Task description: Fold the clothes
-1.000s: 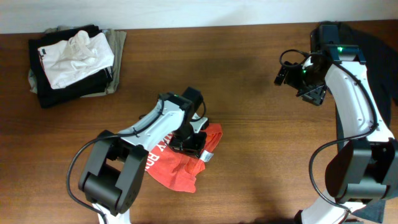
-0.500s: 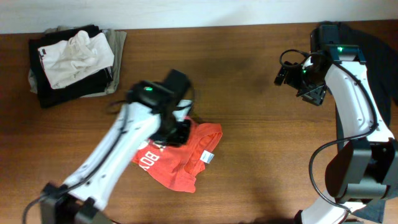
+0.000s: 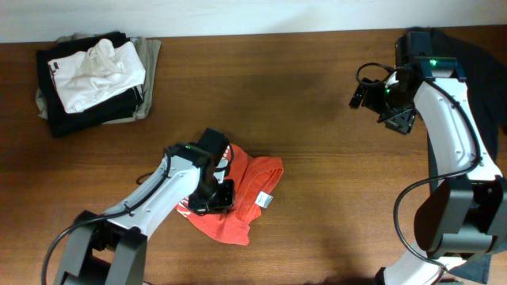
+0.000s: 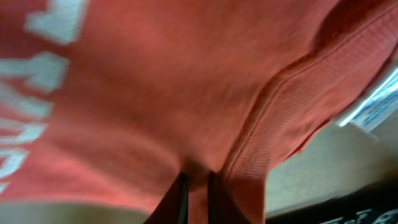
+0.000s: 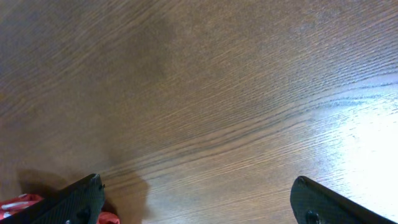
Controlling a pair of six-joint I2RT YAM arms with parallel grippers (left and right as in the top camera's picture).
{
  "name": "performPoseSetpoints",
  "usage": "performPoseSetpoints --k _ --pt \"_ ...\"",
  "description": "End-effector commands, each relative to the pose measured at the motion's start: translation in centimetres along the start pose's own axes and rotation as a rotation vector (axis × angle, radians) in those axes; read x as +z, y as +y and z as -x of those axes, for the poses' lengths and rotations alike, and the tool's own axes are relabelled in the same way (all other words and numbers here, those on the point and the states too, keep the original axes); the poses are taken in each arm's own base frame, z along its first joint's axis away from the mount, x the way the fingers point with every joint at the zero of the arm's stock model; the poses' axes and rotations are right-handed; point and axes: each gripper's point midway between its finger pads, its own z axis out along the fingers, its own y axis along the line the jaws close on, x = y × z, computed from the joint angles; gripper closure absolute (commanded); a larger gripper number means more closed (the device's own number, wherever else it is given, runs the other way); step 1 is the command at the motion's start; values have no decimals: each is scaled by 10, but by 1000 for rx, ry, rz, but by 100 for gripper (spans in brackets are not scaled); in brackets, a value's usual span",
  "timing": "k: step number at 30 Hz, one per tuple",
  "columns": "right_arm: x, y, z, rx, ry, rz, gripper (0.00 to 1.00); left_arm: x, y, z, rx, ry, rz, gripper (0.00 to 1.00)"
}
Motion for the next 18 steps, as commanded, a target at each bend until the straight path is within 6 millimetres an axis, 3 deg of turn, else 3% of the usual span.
performPoseSetpoints --k 1,8,12,14,16,18 --pt "-2 -3 3 4 -11 -10 1 7 -21 -9 34 23 -69 89" --pt "-2 -3 2 4 -11 -10 1 19 -46 -26 99 40 -57 87" --pt "-2 -3 2 4 -11 -10 1 33 -46 -42 111 73 -56 87" --pt "-2 -3 3 4 -11 -10 1 33 -55 -45 168 70 -65 93" --pt "-2 -3 3 4 -11 -10 1 20 -72 -38 248 31 -90 97" --pt "-2 -3 3 4 -11 -10 1 -19 -97 -21 346 -65 -130 97"
